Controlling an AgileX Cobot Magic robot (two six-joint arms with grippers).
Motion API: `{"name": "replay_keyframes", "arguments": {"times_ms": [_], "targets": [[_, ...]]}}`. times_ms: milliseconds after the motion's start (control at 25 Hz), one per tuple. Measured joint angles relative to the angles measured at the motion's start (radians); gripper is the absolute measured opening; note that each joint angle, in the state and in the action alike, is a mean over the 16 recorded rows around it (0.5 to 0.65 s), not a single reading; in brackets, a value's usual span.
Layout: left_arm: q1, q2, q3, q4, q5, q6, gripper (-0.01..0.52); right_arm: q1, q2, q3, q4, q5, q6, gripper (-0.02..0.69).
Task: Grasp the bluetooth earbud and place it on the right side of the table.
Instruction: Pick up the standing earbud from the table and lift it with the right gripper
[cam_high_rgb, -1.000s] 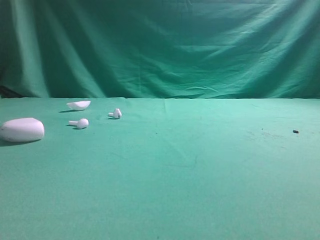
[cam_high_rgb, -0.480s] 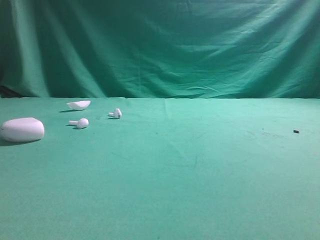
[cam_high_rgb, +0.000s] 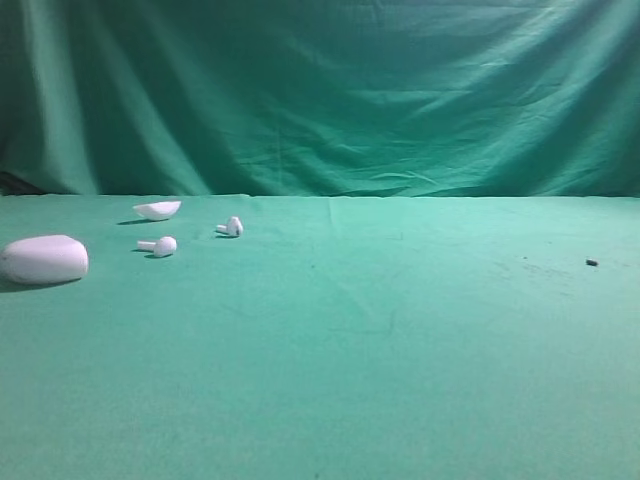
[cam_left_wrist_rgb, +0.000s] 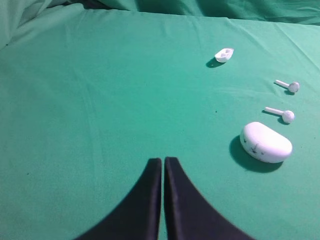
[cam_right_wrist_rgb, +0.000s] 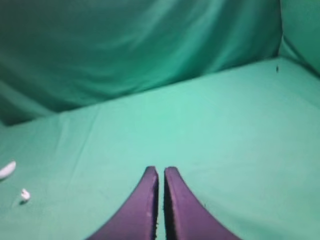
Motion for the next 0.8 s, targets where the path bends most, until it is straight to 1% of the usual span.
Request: {"name": "replay_keyframes", "arguments": {"times_ms": [160, 320, 560, 800], "targets": [[0.0, 0.0, 0.0, 0.0, 0.0, 0.0, 0.0, 0.029, 0.204, -0.139, 0.005, 0.107, -0.079, 0.0], [0.0, 0.0, 0.0, 0.0, 0.0, 0.0, 0.0, 0.089, 0.424, -0.289, 0.012, 0.198, -0.17, 0.0], [0.0, 0.0, 0.0, 0.0, 0.0, 0.0, 0.0, 0.231, 0.779, -0.563, 0.011, 0.332, -0.296, 0.0], [0.0, 0.0, 0.0, 0.0, 0.0, 0.0, 0.0, 0.38, 1.117, -0.862, 0.006, 0.436, -0.336, 0.0]]}}
